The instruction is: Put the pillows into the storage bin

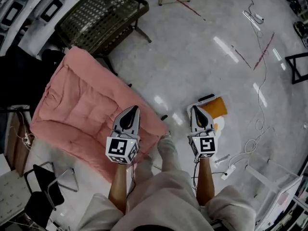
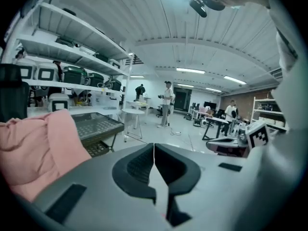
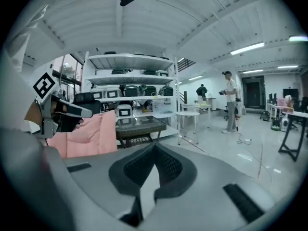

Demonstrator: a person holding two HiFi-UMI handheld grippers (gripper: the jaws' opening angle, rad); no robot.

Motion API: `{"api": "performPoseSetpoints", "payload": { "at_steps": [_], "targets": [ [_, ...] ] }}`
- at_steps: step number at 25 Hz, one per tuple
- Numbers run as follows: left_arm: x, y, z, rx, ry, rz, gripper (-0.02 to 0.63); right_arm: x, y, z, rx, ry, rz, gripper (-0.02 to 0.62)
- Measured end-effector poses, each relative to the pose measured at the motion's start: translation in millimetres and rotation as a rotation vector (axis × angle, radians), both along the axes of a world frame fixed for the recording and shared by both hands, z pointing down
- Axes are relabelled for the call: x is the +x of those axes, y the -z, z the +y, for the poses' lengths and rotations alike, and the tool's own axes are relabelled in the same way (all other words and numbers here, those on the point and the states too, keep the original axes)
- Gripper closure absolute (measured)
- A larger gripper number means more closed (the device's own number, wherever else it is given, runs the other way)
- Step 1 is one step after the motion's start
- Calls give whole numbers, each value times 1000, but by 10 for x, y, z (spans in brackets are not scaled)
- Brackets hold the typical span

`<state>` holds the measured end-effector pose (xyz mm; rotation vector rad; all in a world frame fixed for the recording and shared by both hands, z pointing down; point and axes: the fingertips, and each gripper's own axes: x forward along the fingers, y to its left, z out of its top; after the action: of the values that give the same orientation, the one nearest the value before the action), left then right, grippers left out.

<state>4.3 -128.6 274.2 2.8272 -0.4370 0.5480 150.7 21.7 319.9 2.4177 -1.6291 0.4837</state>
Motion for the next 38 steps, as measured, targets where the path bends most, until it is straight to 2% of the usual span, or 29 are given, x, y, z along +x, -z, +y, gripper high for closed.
{"api": "performPoseSetpoints", "payload": {
  "at_steps": [9, 16, 21, 27, 38],
  "targets": [
    [-1649, 776, -726, 91, 315, 16, 594, -1123, 811, -1303, 48, 321, 52, 598],
    [-3036, 1240, -960, 138, 537, 4, 594, -2178, 1264, -1900, 105, 499, 9, 598],
    [-3741, 1407, -902, 162, 646, -18, 594, -2728, 1436, -2131, 95, 612, 36, 598],
    [-4144, 1582, -775, 173, 734, 6, 594, -2968, 1605, -2052, 76, 651, 76, 598],
    [-4120, 1786, -742, 208, 726, 57, 594, -2929, 1838, -1860, 95, 623, 84, 598]
  ]
}}
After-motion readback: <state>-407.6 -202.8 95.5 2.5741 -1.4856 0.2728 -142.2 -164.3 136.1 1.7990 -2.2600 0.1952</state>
